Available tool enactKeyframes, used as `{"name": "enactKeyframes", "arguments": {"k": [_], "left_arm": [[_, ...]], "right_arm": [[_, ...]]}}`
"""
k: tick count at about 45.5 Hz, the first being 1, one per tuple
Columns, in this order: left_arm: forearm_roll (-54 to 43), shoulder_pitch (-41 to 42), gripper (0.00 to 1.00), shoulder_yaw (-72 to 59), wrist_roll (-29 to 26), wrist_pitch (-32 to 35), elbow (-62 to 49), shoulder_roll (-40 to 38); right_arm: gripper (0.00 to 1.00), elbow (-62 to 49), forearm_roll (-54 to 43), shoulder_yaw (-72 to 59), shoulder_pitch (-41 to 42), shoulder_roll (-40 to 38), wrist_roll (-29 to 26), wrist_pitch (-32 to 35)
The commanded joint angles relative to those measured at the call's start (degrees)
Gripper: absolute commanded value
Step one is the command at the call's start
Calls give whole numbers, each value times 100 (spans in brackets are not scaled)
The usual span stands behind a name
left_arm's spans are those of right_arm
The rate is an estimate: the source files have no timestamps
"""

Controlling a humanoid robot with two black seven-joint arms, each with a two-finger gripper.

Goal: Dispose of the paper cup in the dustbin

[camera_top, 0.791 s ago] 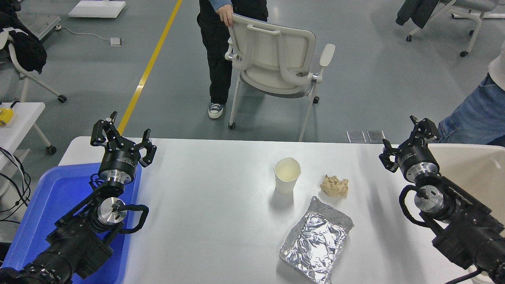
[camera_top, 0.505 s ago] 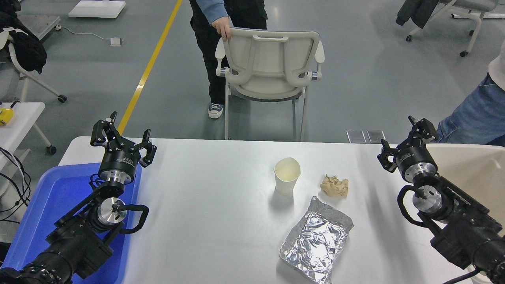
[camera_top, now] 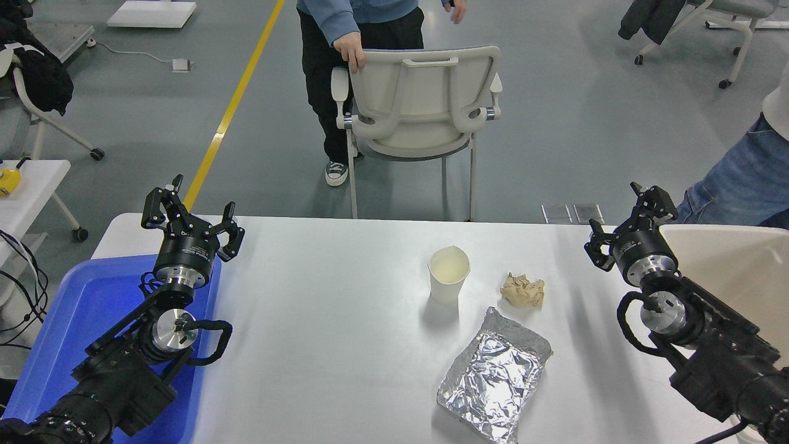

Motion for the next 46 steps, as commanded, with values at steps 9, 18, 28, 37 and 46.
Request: {"name": "enactKeyframes", "arguments": {"k": [9,18,28,37,46], "left_arm": [[0,1,100,0,1,-2,0,5],[0,1,100,0,1,-2,0,5],[0,-8,100,0,1,-2,0,5],[0,-8,100,0,10,-2,0,5],[0,-8,100,0,1,-2,0,5]], "right_arm": [[100,628,-135,-195,-109,-215,1,5],[100,1806,-951,-730,-223,-645,10,-57],[100,2510,-2418,-1328,-179,-830,10,-179],[100,2510,-4027,-1873,40,-865,10,-487],[100,2493,-4854,-2690,550,-848,18,-935]]}}
